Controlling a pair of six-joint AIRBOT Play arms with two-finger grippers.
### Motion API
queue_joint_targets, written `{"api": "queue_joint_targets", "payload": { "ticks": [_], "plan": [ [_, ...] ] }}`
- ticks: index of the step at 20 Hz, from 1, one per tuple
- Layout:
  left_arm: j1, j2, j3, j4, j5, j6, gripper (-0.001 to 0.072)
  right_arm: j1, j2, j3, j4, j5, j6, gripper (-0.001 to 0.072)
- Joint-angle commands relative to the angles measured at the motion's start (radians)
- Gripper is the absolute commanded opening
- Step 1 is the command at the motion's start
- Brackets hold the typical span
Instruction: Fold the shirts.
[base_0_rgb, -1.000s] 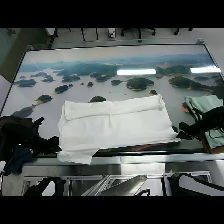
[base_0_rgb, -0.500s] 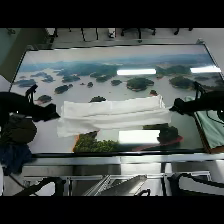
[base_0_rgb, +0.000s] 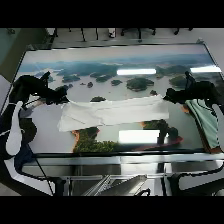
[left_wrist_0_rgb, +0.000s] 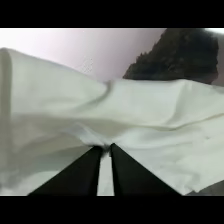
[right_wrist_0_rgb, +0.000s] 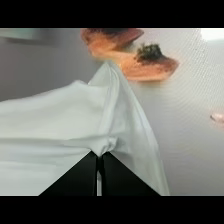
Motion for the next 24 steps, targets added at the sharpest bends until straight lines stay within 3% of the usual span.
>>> {"api": "queue_joint_targets", "payload": {
  "ticks": [1,2,3,7,9,13,14,15,17,18,19,20,24],
  "plan": [
    [-0.039,-0.101,0.086,-0.004,0.0,-0.003,0.0551,0.001,-0.032,0.024,0.003,-0.012,-0.031,0.0324],
    [-0.05,-0.111,0.109,-0.004,0.002,-0.003,0.0699,-0.006,-0.032,0.039,-0.003,-0.042,-0.047,0.0449],
    [-0.06,-0.116,0.138,-0.003,0.007,-0.003,0.0694,-0.02,-0.033,0.063,-0.021,-0.083,-0.048,0.0498],
    [-0.05,-0.116,0.29,-0.003,0.101,-0.064,0.0694,-0.093,-0.094,0.126,-0.015,-0.224,-0.042,0.0517],
    [-0.049,-0.115,0.366,-0.003,0.186,-0.093,0.0693,-0.109,-0.15,0.126,0.027,-0.268,-0.068,0.0608],
    [-0.059,-0.113,0.48,-0.003,0.312,-0.135,0.0693,-0.107,-0.24,0.126,0.091,-0.286,-0.097,0.0599],
    [-0.06,-0.101,0.474,-0.005,0.307,-0.143,0.0693,-0.101,-0.251,0.126,0.1,-0.286,-0.101,0.056],
    [-0.068,-0.084,0.451,-0.004,0.291,-0.15,0.0693,-0.092,-0.257,0.126,0.098,-0.287,-0.116,0.04],
    [-0.077,-0.049,0.397,-0.005,0.246,-0.151,0.0692,-0.076,-0.259,0.126,0.098,-0.283,-0.124,0.0203],
    [-0.089,-0.037,0.375,-0.005,0.235,-0.152,0.0589,-0.068,-0.259,0.132,0.098,-0.283,-0.141,0.0092],
    [-0.1,-0.033,0.362,-0.006,0.231,-0.152,0.0324,-0.062,-0.259,0.139,0.099,-0.284,-0.154,0.002],
    [-0.12,-0.034,0.358,-0.006,0.232,-0.151,0.0041,-0.055,-0.258,0.15,0.102,-0.283,-0.157,0.0019],
    [-0.256,-0.076,0.359,-0.005,0.181,-0.148,0.0014,-0.055,-0.188,0.198,0.108,-0.311,-0.156,0.0019]
  ]
}}
